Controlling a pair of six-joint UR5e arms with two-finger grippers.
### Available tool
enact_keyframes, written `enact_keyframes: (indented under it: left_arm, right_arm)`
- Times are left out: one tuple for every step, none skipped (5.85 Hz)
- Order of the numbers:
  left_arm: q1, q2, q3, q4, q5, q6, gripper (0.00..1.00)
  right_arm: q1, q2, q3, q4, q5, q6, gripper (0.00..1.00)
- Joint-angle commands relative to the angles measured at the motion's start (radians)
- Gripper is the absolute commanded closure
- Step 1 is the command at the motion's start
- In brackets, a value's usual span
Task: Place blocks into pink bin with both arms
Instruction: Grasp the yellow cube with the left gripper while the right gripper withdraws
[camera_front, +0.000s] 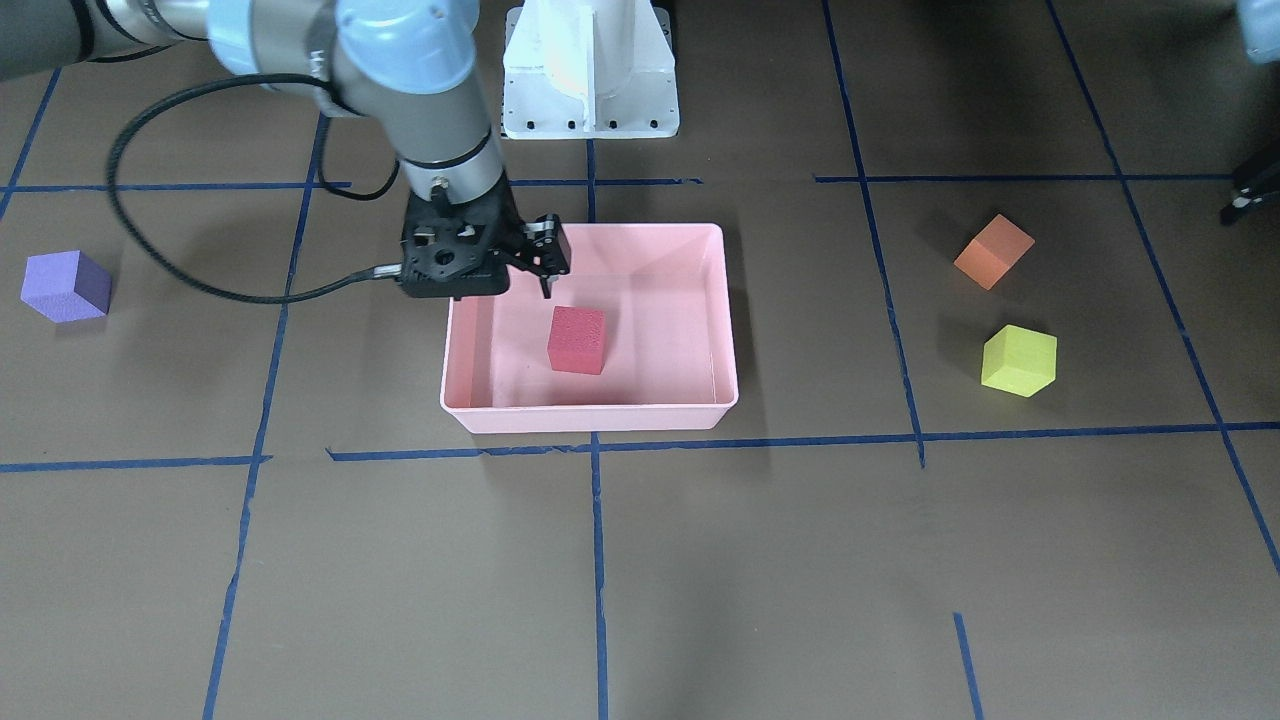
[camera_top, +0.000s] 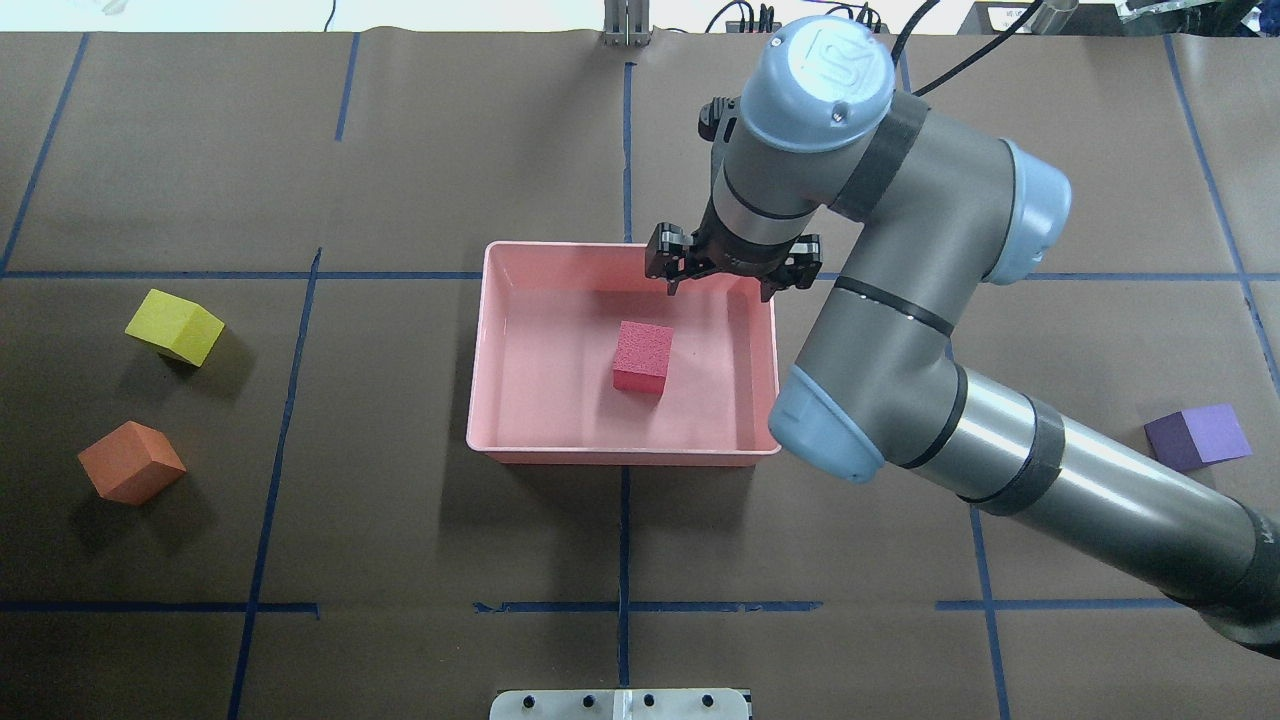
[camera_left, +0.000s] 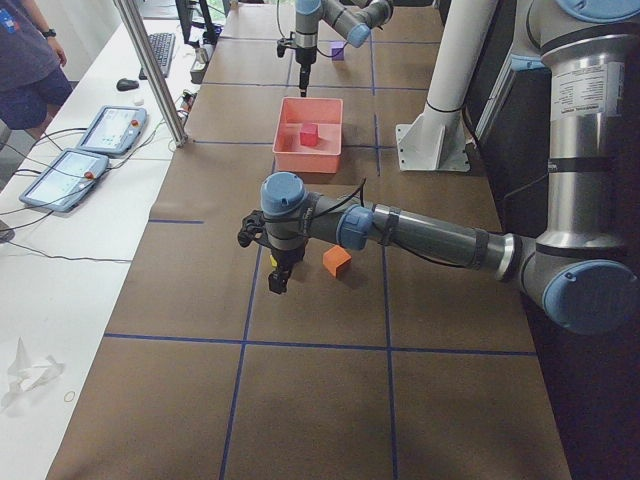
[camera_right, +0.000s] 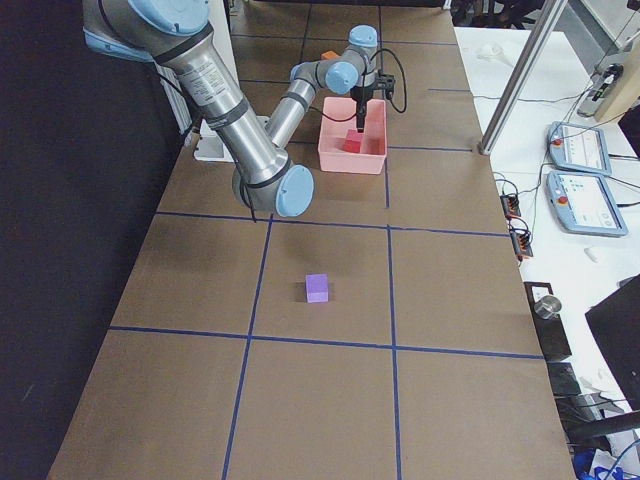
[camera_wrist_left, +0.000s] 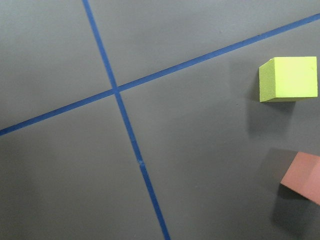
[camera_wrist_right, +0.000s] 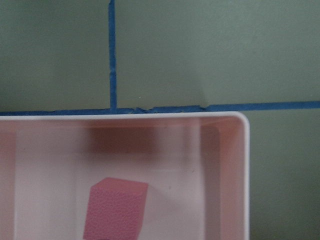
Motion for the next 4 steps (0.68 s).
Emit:
enact_keyframes:
  left_arm:
    - [0.103, -0.058, 0.095, -0.149, 0.001, -0.129, 0.00]
    - [0.180, -0.090, 0.136, -0.212, 0.062, -0.199, 0.00]
    - [0.224, -0.141, 0.179, -0.273, 0.108, -0.347, 0.00]
    - [0.286, -0.161, 0.216, -0.344, 0.112, -0.447, 0.00]
  right_arm:
    - [0.129, -0.148, 0.076, 0.002, 0.053, -0.236, 0.00]
    - [0.218, -0.223, 0.093, 0.000, 0.126, -0.409, 0.00]
    - [0.322, -0.303, 0.098, 0.000, 0.205, -0.582, 0.00]
    - [0.391, -0.367, 0.098, 0.002, 0.231, -0.721, 0.00]
